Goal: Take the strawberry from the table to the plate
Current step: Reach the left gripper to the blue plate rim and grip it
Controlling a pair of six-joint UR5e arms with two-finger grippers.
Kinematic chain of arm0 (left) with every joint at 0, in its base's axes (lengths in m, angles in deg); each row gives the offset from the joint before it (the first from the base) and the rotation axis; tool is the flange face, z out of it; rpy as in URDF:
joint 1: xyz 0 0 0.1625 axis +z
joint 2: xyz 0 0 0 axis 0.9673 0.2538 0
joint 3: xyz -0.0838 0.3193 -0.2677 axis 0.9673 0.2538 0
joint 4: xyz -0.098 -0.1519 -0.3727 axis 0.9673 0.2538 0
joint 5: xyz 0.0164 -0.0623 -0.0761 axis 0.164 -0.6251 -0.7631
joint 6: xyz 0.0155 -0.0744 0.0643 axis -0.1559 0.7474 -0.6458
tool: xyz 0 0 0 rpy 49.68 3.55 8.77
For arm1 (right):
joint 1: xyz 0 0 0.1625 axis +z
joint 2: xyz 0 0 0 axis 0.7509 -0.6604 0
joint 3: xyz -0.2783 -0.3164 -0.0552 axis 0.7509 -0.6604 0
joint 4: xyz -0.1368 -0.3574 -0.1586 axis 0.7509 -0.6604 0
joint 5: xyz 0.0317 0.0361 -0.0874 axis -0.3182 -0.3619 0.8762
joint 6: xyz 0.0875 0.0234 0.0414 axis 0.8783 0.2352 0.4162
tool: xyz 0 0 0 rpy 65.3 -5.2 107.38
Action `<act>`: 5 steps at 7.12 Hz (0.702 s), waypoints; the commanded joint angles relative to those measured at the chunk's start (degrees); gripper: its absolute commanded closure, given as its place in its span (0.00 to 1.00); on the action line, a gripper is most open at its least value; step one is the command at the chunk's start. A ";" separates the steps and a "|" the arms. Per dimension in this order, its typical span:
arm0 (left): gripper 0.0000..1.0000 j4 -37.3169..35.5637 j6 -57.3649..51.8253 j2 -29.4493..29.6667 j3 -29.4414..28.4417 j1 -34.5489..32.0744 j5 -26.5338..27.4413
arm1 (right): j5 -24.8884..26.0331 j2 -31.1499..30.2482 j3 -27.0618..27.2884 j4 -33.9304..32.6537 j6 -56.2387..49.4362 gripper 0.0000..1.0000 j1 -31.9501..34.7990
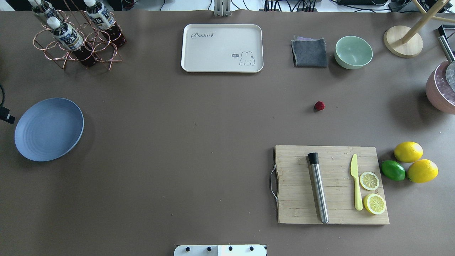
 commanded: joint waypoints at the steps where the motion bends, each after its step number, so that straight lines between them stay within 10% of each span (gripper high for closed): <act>1: 0.15 6.19 4.09 0.99 -4.07 2.93 0.12 | -0.20 -0.13 -0.40 0.29 2.34 0.00 -1.12; 4: 0.32 10.89 5.88 1.34 -7.79 4.08 0.30 | -2.90 -0.13 -0.40 0.37 4.63 0.00 -2.36; 5: 0.74 10.98 8.14 1.43 -7.62 4.00 0.21 | -3.88 -0.13 -0.40 0.29 5.16 0.00 -2.36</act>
